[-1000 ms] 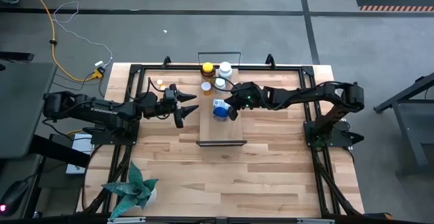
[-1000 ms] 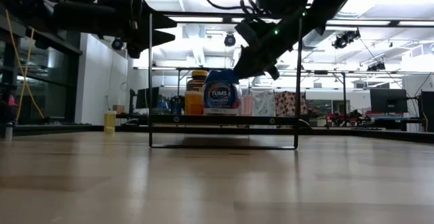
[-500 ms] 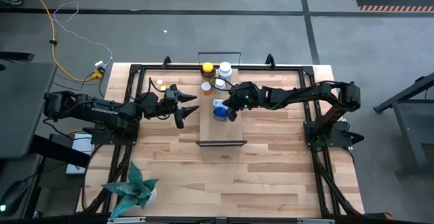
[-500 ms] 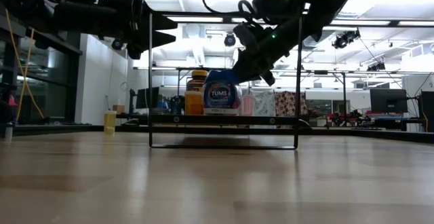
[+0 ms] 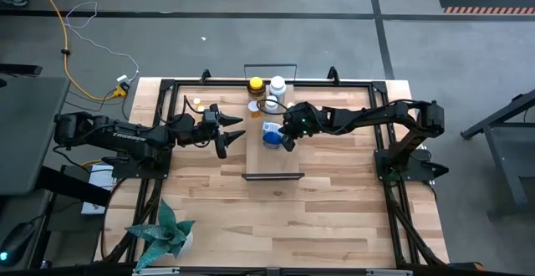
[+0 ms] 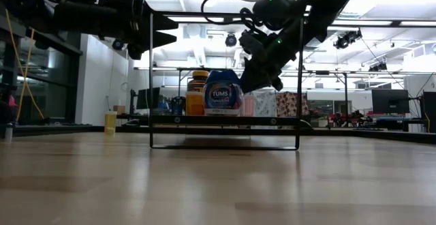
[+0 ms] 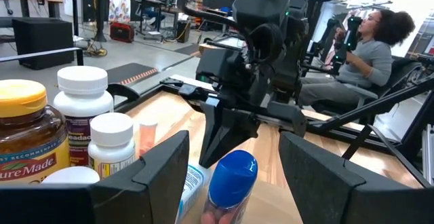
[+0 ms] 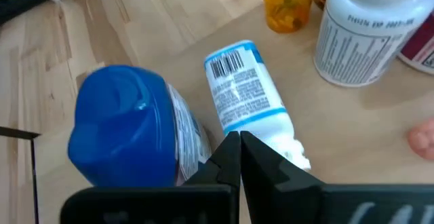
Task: Pick and place medicine bottles onto shelf by color
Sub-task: Adjust the white and blue medicine bottle on the shelf
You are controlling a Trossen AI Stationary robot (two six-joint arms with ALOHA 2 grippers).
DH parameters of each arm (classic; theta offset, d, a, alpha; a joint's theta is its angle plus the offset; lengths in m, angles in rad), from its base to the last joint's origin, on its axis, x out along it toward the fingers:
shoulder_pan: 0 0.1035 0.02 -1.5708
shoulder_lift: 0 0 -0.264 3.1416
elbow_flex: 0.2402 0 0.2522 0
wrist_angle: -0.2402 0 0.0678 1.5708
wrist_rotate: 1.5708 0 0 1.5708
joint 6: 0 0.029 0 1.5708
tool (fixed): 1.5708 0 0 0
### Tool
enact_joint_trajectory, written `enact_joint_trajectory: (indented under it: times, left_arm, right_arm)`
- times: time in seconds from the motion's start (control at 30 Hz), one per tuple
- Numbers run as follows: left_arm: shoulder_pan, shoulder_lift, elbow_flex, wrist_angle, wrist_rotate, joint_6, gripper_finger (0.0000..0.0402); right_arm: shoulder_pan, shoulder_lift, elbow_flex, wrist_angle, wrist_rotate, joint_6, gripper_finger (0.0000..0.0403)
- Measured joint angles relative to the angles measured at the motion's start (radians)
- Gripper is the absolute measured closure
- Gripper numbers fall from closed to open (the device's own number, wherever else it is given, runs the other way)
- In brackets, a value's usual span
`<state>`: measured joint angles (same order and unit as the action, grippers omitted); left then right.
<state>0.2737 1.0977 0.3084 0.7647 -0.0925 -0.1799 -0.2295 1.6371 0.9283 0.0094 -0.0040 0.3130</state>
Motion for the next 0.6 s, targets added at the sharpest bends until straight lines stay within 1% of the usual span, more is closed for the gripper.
enact_joint_trajectory:
  times: [0.3, 0.6]
  left_arm:
    - [0.000, 0.000, 0.000, 0.000, 0.001, 0.000, 0.0183]
    - [0.000, 0.000, 0.000, -0.004, 0.000, 0.000, 0.0183]
  right_arm:
    - [-0.011, -0.006, 0.000, -0.058, 0.004, -0.003, 0.0403]
    - [-0.010, -0.059, 0.000, -0.164, 0.129, 0.028, 0.0403]
